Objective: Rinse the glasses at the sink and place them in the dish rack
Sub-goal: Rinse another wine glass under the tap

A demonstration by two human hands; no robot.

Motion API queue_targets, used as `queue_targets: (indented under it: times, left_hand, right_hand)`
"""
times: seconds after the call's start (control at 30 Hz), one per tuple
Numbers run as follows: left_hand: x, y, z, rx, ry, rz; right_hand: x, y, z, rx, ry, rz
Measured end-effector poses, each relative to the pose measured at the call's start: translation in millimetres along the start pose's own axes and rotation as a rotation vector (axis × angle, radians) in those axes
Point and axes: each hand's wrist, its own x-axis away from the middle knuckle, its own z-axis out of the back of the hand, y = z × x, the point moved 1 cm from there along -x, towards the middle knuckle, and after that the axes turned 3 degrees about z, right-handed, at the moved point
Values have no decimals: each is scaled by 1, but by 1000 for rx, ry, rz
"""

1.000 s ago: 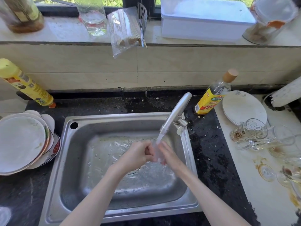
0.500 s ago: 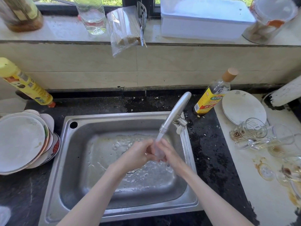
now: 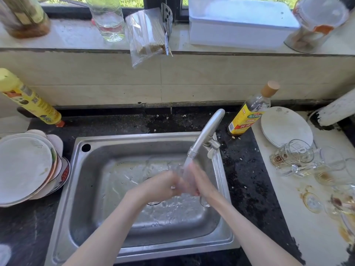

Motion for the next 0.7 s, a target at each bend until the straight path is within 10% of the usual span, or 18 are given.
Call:
queue_targets:
  times: [0.23, 0.43, 0.7]
  left_hand:
    - [-3, 2, -1, 89, 293, 93]
    - [1, 5, 0, 32, 1, 1]
    - [2, -3, -6, 262, 390, 118]
  right_hand:
    - [0, 9, -1, -11, 79, 132]
    - [-3, 3, -2, 6, 17, -15]
    - [7, 2, -2, -29, -59, -13]
